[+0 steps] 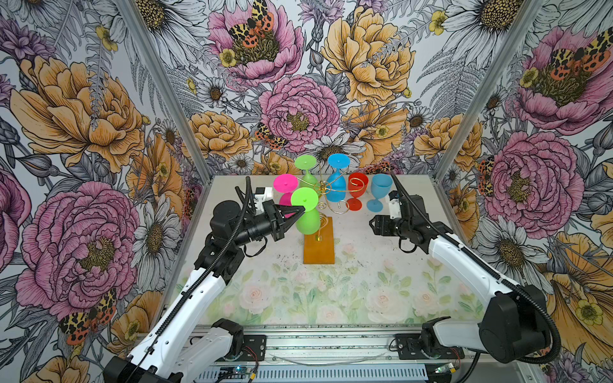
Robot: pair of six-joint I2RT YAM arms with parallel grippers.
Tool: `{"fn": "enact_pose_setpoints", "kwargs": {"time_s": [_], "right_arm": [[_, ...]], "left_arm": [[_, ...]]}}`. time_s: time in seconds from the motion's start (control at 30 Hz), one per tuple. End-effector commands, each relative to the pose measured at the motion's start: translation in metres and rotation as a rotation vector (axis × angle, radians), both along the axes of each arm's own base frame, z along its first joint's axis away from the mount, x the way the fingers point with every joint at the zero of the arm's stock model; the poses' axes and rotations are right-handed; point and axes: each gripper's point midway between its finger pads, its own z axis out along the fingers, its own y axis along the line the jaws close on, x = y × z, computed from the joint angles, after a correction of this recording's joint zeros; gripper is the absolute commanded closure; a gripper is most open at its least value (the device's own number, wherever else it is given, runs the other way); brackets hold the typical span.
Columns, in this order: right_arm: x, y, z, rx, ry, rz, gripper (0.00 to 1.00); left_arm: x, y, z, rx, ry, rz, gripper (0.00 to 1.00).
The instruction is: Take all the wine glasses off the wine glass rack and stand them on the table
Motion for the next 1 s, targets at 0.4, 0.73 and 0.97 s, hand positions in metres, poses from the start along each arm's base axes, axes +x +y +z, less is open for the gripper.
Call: {"fn": "enact_pose_setpoints", "kwargs": {"time_s": [0.4, 0.73, 0.97], "right_arm": [[0.004, 0.000, 0.013, 0.010, -0.054, -0.016, 0.22], [0.003, 0.000, 0.014, 0.013, -0.058, -0.015, 0.22], [0.002, 0.000, 0.015, 0.016, -0.059, -0.013, 0.22]], "left_arm": [[-0.014, 0.003, 0.001, -0.015, -0.008, -0.034, 1.00], [-0.014, 0.010, -0.002, -0.011, -0.003, -0.012, 1.00], [-0.006, 0.019, -0.006, -0.007, 0.001, 0.023, 1.00]]}}
